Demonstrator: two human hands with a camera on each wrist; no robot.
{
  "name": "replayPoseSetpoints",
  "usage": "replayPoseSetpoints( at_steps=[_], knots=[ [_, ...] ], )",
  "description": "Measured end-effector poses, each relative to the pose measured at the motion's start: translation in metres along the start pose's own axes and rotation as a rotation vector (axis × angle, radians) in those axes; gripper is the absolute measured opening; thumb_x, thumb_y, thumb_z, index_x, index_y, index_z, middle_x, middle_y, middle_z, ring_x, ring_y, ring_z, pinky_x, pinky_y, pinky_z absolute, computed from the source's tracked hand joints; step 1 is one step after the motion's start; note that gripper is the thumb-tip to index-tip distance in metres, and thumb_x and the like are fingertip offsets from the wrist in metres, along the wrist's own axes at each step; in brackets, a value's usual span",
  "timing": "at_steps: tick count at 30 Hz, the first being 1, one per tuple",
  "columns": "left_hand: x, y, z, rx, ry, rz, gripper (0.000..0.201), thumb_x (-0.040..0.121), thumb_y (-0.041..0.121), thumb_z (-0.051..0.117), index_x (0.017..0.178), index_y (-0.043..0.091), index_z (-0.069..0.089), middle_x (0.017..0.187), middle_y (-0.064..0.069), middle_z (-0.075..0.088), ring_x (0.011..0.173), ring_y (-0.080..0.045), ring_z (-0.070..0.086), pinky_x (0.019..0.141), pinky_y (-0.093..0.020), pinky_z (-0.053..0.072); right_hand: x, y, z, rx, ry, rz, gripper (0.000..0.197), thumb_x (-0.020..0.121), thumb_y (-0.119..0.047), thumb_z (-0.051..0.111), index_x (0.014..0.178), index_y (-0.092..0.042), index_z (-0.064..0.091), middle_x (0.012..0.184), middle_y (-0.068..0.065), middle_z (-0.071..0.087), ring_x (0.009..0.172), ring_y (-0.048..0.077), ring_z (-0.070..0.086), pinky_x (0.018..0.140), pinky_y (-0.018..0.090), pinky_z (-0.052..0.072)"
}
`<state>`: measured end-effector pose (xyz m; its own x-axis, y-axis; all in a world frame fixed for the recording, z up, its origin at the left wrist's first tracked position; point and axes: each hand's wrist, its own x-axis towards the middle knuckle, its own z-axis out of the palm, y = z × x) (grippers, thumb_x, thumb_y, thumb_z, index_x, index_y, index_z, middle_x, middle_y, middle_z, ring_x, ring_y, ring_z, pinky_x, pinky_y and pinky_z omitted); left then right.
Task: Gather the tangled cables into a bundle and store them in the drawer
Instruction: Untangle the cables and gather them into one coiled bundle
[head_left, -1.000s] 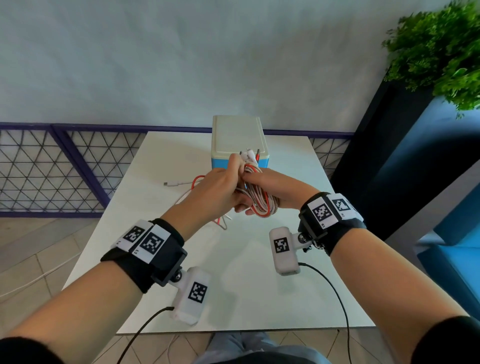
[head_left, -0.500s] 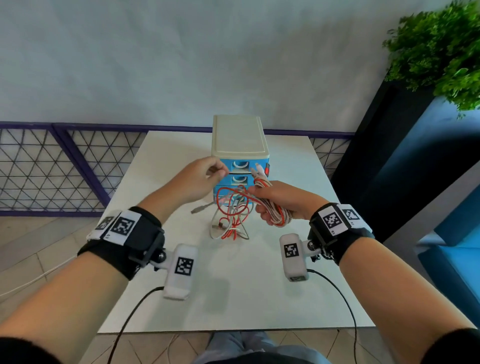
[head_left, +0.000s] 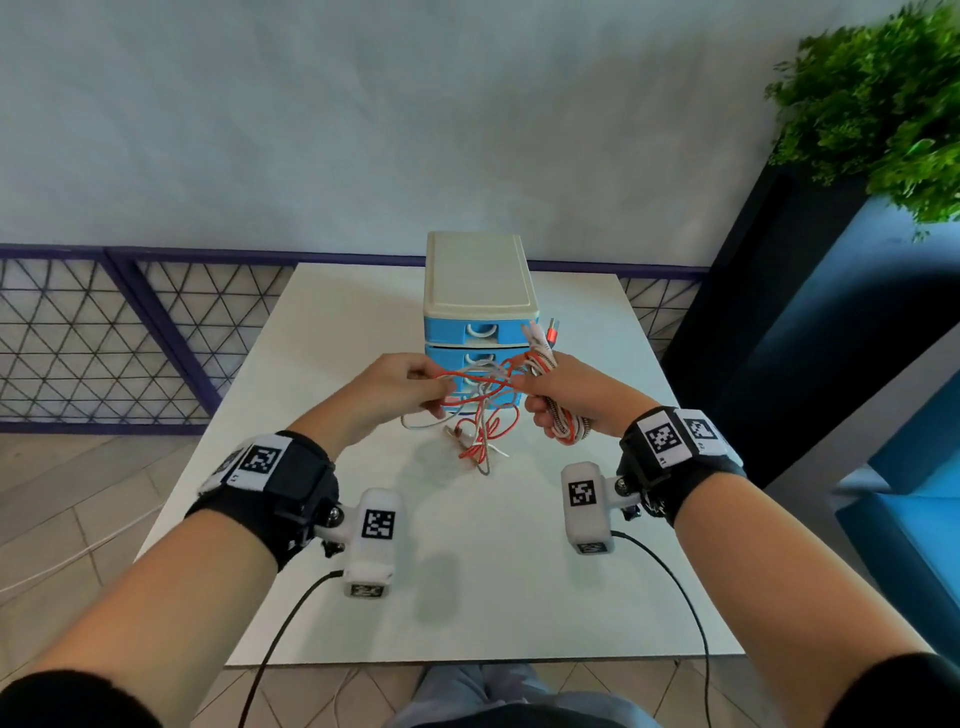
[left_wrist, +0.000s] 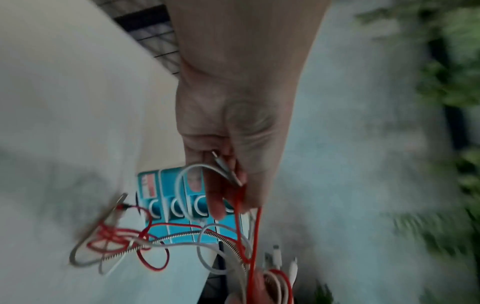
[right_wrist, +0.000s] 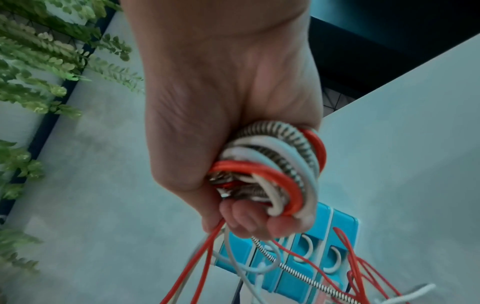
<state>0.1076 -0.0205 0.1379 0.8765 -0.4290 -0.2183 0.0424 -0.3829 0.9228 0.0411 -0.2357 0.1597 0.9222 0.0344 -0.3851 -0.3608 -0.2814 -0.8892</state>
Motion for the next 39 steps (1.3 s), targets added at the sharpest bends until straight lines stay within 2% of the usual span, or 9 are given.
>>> replayPoseSetpoints(
  at_steps=[3, 6, 10, 14, 17, 23, 28, 33, 39],
  knots=[
    [-0.003, 0.002, 0.007, -0.553, 0.003, -0.045, 0.007, 0.088, 0.000, 0.058, 0.086, 0.003, 0.064, 0.076, -0.008, 0.072, 0.071, -0.012, 0.072, 0.068, -0.019, 0.055, -0.001, -0.006, -0.002, 0.133, -0.004, -0.010, 0.011, 0.099, -0.021, 0.052, 0.107, -0.017, 0.046, 0.055, 0.000, 0.044, 0.042, 0.011, 0.043, 0.046, 0.024, 0.040],
    [-0.004, 0.002, 0.009, -0.799, 0.082, 0.011, 0.008, 0.090, 0.006, 0.058, 0.084, 0.005, 0.063, 0.071, -0.005, 0.073, 0.073, -0.011, 0.072, 0.077, -0.024, 0.057, -0.001, -0.009, -0.003, 0.189, 0.007, 0.000, 0.007, 0.099, -0.021, 0.050, 0.103, -0.017, 0.046, 0.053, -0.001, 0.044, 0.042, 0.011, 0.043, 0.047, 0.025, 0.039],
    [-0.008, 0.000, -0.002, -0.329, 0.108, 0.078, 0.009, 0.089, 0.021, 0.063, 0.094, 0.013, 0.066, 0.078, -0.005, 0.073, 0.073, -0.009, 0.072, 0.047, -0.018, 0.051, 0.002, -0.005, -0.008, 0.150, 0.027, 0.028, 0.009, 0.099, -0.021, 0.051, 0.106, -0.015, 0.048, 0.056, 0.000, 0.043, 0.043, 0.012, 0.043, 0.048, 0.026, 0.040],
    [-0.003, -0.002, -0.016, -0.002, 0.139, 0.110, 0.015, 0.087, 0.024, 0.067, 0.091, 0.010, 0.070, 0.083, -0.007, 0.075, 0.051, -0.015, 0.064, 0.038, -0.019, 0.040, 0.001, -0.001, -0.012, 0.086, 0.015, 0.025, 0.013, 0.097, -0.023, 0.055, 0.106, -0.016, 0.048, 0.058, 0.002, 0.044, 0.043, 0.012, 0.044, 0.044, 0.023, 0.042],
    [0.000, -0.006, -0.019, 0.203, 0.171, 0.112, 0.016, 0.083, 0.030, 0.071, 0.080, 0.015, 0.074, 0.073, -0.005, 0.073, 0.047, -0.015, 0.044, 0.046, -0.023, 0.037, -0.001, -0.002, -0.017, 0.065, 0.026, 0.026, 0.018, 0.096, -0.023, 0.056, 0.110, -0.014, 0.049, 0.057, 0.001, 0.044, 0.046, 0.013, 0.043, 0.046, 0.025, 0.041],
    [0.002, -0.014, -0.021, 0.327, 0.172, 0.155, 0.013, 0.084, 0.031, 0.069, 0.081, 0.018, 0.072, 0.071, 0.007, 0.065, 0.063, -0.006, 0.050, 0.059, -0.023, 0.038, 0.001, 0.001, -0.023, -0.037, 0.076, 0.030, 0.041, 0.097, -0.022, 0.054, 0.129, 0.001, 0.044, 0.057, 0.001, 0.046, 0.047, 0.013, 0.045, 0.048, 0.027, 0.044],
    [0.008, -0.017, -0.028, 0.275, 0.265, 0.244, 0.019, 0.079, 0.022, 0.075, 0.097, 0.020, 0.069, 0.087, 0.003, 0.057, 0.073, -0.012, 0.052, 0.067, -0.022, 0.040, 0.002, 0.003, -0.023, -0.209, 0.073, 0.039, 0.044, 0.094, -0.025, 0.058, 0.125, 0.003, 0.046, 0.057, 0.001, 0.049, 0.046, 0.015, 0.047, 0.050, 0.028, 0.046],
    [0.012, -0.012, -0.028, 0.267, 0.354, 0.305, 0.003, 0.081, 0.018, 0.073, 0.081, 0.015, 0.072, 0.082, -0.001, 0.065, 0.077, -0.014, 0.053, 0.070, -0.023, 0.041, 0.001, 0.000, -0.019, -0.274, 0.024, 0.022, 0.035, 0.093, -0.025, 0.058, 0.114, 0.002, 0.050, 0.062, 0.005, 0.050, 0.047, 0.015, 0.047, 0.052, 0.030, 0.047],
    [0.011, -0.002, -0.029, 0.479, 0.298, 0.365, 0.014, 0.089, 0.012, 0.062, 0.089, 0.011, 0.075, 0.088, -0.002, 0.066, 0.083, -0.017, 0.055, 0.068, -0.021, 0.041, -0.003, -0.002, -0.013, -0.367, -0.059, 0.021, 0.019, 0.094, -0.026, 0.057, 0.095, -0.011, 0.046, 0.062, 0.003, 0.050, 0.048, 0.015, 0.046, 0.052, 0.030, 0.047]
  ],
)
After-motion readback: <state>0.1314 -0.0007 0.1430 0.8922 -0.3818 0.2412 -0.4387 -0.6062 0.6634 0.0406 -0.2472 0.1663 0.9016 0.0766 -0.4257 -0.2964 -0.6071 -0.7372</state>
